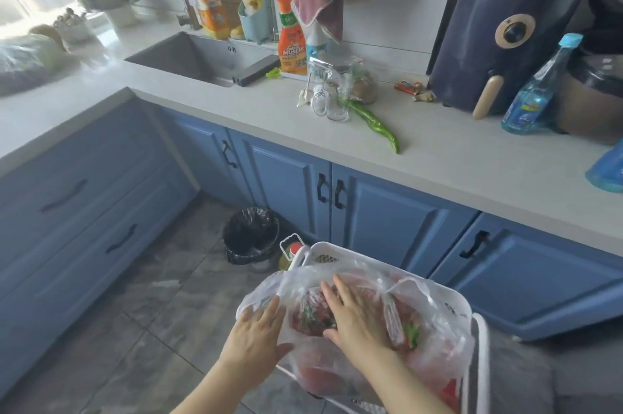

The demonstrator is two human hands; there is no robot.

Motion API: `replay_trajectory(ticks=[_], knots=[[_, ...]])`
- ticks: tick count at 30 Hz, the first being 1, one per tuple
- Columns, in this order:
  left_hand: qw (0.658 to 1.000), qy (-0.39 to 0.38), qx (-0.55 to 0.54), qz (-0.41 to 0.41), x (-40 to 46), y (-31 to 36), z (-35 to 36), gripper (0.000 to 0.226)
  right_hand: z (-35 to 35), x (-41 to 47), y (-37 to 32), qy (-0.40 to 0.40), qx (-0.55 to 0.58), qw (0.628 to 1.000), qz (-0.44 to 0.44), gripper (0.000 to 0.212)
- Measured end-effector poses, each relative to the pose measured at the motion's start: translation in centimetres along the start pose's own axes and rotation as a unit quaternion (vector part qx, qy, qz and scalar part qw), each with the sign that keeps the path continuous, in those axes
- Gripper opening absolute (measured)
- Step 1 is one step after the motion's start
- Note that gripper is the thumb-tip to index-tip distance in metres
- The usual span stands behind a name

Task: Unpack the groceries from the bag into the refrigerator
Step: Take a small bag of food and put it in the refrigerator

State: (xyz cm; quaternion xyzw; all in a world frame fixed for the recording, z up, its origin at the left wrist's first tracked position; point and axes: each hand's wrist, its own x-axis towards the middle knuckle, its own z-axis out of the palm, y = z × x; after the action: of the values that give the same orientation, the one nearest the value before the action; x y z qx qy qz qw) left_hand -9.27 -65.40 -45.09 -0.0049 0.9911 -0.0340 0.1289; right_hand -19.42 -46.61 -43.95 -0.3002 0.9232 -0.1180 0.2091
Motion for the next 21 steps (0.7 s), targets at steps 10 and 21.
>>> replay_trajectory(ticks=[10, 21], knots=[[0.985, -0.023, -0.168, -0.026, 6.3, 4.9, -2.2, 0.087, 1.1, 0.5, 2.1, 0.091, -0.007, 0.996, 0.023, 0.089], [0.992, -0.044, -0.113, -0.02, 8.0, 3.0, 0.4, 0.123, 1.9, 3.7, 2.7, -0.026, 0.01, 0.999, -0.027, 0.113]])
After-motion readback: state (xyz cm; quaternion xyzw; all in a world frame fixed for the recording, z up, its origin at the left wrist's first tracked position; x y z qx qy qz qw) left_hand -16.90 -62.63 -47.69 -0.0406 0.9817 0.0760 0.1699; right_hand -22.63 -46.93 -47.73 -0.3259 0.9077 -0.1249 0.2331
